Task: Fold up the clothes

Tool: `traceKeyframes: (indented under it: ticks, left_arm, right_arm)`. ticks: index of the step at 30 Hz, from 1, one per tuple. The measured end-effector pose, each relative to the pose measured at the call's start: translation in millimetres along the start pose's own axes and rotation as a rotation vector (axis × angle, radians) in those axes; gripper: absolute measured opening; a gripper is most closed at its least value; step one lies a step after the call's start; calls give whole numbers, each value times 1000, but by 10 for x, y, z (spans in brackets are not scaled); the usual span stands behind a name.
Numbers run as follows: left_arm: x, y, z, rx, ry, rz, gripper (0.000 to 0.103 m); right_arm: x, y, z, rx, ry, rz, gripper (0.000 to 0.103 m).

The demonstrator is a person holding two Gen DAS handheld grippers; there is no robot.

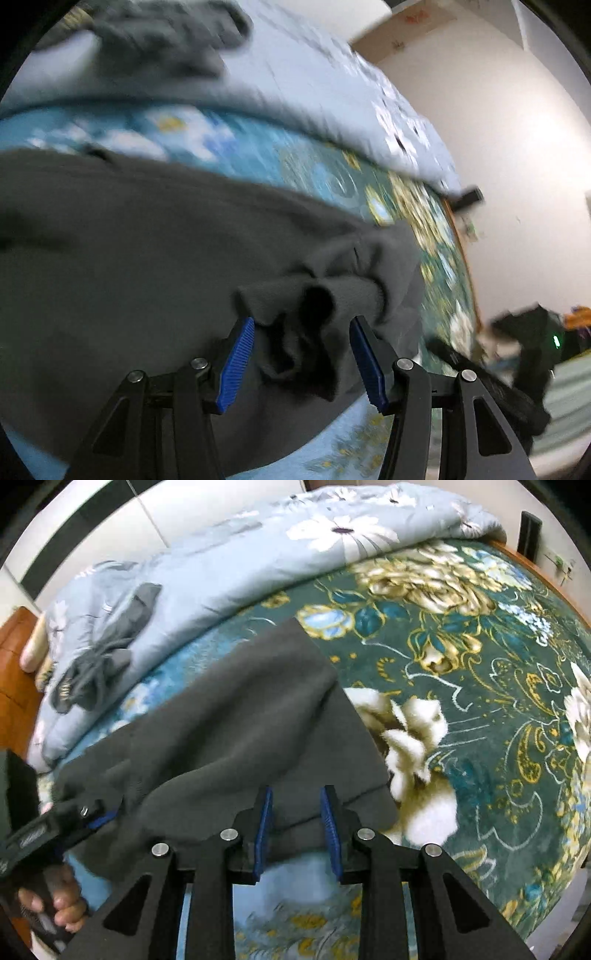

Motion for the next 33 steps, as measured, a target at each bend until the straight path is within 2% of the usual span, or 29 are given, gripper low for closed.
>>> traceKeyframes:
  ticks: [1, 2, 3, 4, 7, 8, 10, 12, 14, 15, 19, 25, 26, 27, 33]
  left_arm:
    - [-145, 78, 51, 5, -67, 71, 58]
    - [-321, 169, 98, 21, -146, 179, 59]
    - [-512, 255, 144, 38, -224, 287, 66]
    - [-701, 354, 180, 42, -293, 394, 69]
    - [-1137, 793, 166, -73, -405, 681, 71]
    - [-1184, 940, 135, -144, -396, 694, 73]
    - [-1187, 1230, 48, -310, -348, 676, 73]
    - [-1183, 1453, -50, -422, -315, 693, 73]
    - [-1185, 1616, -131, -480, -295, 758, 74]
    - [-1157, 1675, -157, -508, -282, 751, 75]
    - [-915, 1772, -178, -614, -228, 541, 76]
    - [-811, 1929, -212, -771, -229, 353, 75]
    - [-825, 1935, -209, -779, -237, 340, 72]
    - [-835, 1923, -197, -771, -242, 336, 61]
    - [-940, 1747, -98, -611, -271, 433, 40]
  right_arm:
    - [-53, 22, -62, -13, 0, 0, 38]
    - [-80, 48, -129, -24, 3, 2, 38]
    - [-87, 74, -201, -33, 8, 6, 38]
    - [-97, 101, -281, -40, 16, 11, 38]
    - [-115, 168, -483, -46, 36, 30, 38]
    - [-117, 194, -532, -47, 41, 37, 38]
    - [-135, 258, -590, -56, 45, 48, 38]
    - [-164, 349, -621, -87, 43, 47, 38]
    - [-207, 434, -635, -134, 40, 35, 38]
    - [-224, 473, -638, -154, 38, 30, 38]
    - [-250, 603, -607, -193, 33, 31, 39]
    - [-200, 844, -592, -233, 48, 32, 39]
    - [-187, 886, -598, -244, 52, 33, 39]
    - [-172, 932, -605, -255, 58, 35, 39]
    - [-159, 1107, -612, -292, 61, 48, 39]
Point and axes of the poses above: each gripper's, at about its wrist camera, not at the fingertips, and x roughly the way its jaws point, y to its left, z to its top, the point moved 9 cm from there along x, roughly the way its jaws point, and after that the axes turned 1 degree about -x, right-handed, at the moved point
